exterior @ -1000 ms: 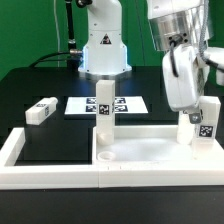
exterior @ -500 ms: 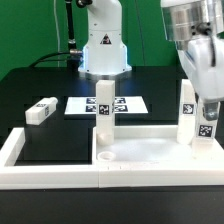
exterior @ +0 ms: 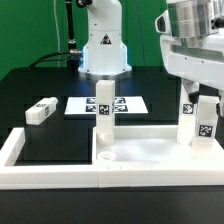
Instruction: Assemble desk
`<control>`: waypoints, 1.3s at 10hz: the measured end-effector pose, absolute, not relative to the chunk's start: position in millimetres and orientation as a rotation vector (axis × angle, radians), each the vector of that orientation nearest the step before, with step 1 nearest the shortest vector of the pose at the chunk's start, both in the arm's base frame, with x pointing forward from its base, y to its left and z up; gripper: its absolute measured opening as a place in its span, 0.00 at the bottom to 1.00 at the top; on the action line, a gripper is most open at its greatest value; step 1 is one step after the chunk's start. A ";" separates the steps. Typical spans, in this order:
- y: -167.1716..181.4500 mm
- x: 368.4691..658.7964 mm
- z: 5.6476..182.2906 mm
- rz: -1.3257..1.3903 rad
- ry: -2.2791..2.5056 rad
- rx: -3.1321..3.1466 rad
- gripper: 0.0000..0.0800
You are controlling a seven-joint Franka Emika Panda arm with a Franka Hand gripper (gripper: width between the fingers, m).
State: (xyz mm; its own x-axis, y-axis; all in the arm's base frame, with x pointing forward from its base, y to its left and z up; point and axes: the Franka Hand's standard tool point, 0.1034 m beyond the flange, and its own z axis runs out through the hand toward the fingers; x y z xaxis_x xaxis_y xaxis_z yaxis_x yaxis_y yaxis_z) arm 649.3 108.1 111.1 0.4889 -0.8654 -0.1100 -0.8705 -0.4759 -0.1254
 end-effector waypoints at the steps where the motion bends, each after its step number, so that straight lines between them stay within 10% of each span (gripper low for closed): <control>1: 108.5 646.4 106.7 0.019 1.275 -2.700 0.81; 4: 113.2 648.0 107.3 -0.028 0.961 -2.839 0.81; 7: 110.2 642.2 104.4 0.019 1.121 -2.789 0.37; 13: 98.7 646.6 103.3 0.136 1.875 -2.317 0.37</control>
Offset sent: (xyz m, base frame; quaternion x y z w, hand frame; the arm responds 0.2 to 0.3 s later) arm 0.0000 0.0000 0.0000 0.0000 0.0000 -0.1296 0.9916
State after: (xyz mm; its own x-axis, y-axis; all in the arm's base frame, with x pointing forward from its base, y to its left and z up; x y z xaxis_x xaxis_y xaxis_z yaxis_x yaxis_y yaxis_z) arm 646.6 98.7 103.3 0.2107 -0.9628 -0.1690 -0.9771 -0.2024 -0.0651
